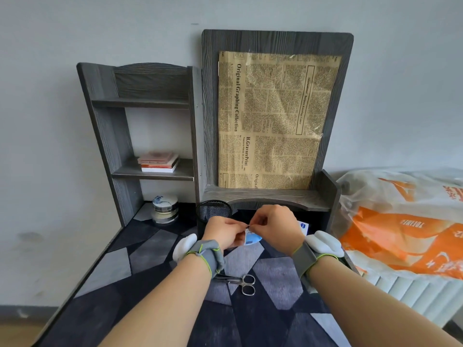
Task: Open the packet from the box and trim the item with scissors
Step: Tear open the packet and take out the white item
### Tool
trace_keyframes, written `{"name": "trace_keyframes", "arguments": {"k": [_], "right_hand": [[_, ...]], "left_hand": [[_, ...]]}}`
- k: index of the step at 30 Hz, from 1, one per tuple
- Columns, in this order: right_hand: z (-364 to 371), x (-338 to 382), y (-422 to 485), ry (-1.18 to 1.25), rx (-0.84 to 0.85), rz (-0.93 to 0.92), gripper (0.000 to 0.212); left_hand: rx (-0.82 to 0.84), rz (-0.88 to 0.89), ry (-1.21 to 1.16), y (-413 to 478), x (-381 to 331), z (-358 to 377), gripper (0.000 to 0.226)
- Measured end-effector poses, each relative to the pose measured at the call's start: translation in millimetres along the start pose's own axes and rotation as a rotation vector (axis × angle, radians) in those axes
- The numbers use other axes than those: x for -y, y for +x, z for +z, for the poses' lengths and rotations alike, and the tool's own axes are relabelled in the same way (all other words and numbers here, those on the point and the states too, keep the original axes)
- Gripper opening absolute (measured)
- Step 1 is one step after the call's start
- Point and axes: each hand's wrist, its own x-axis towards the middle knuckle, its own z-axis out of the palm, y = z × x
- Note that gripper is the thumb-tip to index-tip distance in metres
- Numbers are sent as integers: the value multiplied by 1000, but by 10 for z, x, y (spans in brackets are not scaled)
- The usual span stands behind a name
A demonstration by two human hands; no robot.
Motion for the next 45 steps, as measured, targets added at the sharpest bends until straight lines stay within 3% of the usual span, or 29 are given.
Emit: {"name": "trace_keyframes", "arguments": {"k": [12, 17, 24, 29, 32, 34, 36, 41, 45], "right_hand": [[115, 70, -91, 80, 71, -29, 4], [39, -53, -58, 106, 46, 70, 10], [-13, -65, -59, 46, 113, 89, 31], [-32, -42, -69, -7, 143, 29, 22], [-35, -58, -119, 7, 140, 11, 7], [-46, -89, -137, 57, 128, 38, 11], [-57, -146, -135, 124, 101, 89, 24], [-23, -293, -85, 274, 3, 204, 12], [-45, -280, -87, 464, 41, 304, 13]], "left_hand": [[-191, -70, 165, 111, 125, -91, 26], [-75, -24, 28, 91, 141, -45, 24], [-67, 110, 316, 152, 144, 11, 23], [-105, -106, 110, 173, 179, 111, 27], [-178, -133, 77, 228, 264, 124, 32], [-193, -97, 71, 238, 300, 140, 35], [-146, -53, 2, 197, 276, 178, 34], [3, -18, -248, 44, 72, 129, 26], [71, 91, 23, -5, 81, 85, 21]]}}
